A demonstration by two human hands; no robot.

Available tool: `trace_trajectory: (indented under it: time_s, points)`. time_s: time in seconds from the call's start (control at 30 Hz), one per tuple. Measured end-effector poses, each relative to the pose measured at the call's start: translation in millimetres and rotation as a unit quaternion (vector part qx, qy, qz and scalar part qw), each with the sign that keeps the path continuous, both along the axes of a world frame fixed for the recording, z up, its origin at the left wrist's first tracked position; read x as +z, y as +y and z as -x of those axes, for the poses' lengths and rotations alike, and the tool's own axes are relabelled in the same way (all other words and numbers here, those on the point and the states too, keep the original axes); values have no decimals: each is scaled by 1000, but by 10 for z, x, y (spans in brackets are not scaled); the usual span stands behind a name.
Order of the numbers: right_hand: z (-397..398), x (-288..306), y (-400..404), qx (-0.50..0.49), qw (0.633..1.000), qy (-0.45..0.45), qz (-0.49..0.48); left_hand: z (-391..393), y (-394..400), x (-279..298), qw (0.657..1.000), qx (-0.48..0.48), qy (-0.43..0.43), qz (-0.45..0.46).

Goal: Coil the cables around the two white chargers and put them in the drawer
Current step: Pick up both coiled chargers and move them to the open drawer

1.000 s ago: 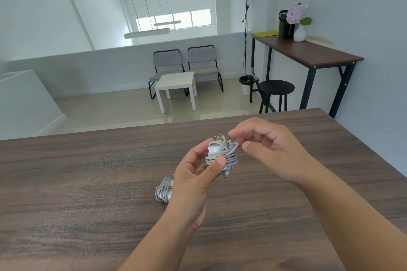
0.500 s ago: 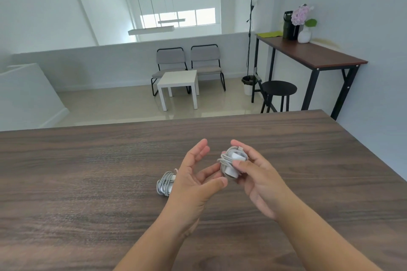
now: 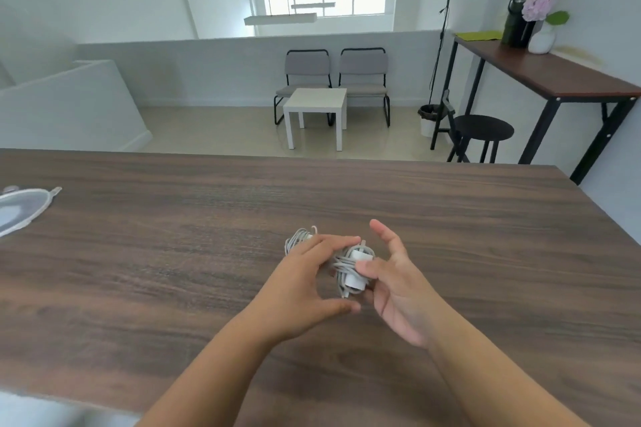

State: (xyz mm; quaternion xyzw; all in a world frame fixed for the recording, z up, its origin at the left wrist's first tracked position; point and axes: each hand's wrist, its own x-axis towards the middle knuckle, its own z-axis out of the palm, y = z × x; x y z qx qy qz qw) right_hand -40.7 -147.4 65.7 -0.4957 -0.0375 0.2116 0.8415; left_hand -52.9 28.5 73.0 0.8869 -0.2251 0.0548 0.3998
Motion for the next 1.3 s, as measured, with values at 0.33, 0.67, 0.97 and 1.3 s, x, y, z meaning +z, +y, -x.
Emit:
trace_trajectory:
  time_s: [0.33,0.67,0.97,1.3]
  points:
    - [-32,-190,570,85,996,-13,22,352,558,-181,985,137,16,107]
    - [-660,-722,1001,-143,823,-222,503,210,1624,-608,967,247,68,-4]
    - [-653,-941,1582,-214,765,-235,560,111,2358,-795,976,201,85,-11]
    - [-45,-977,2684,-157,766,-297,547,148,2925,-897,977,208,42,-10]
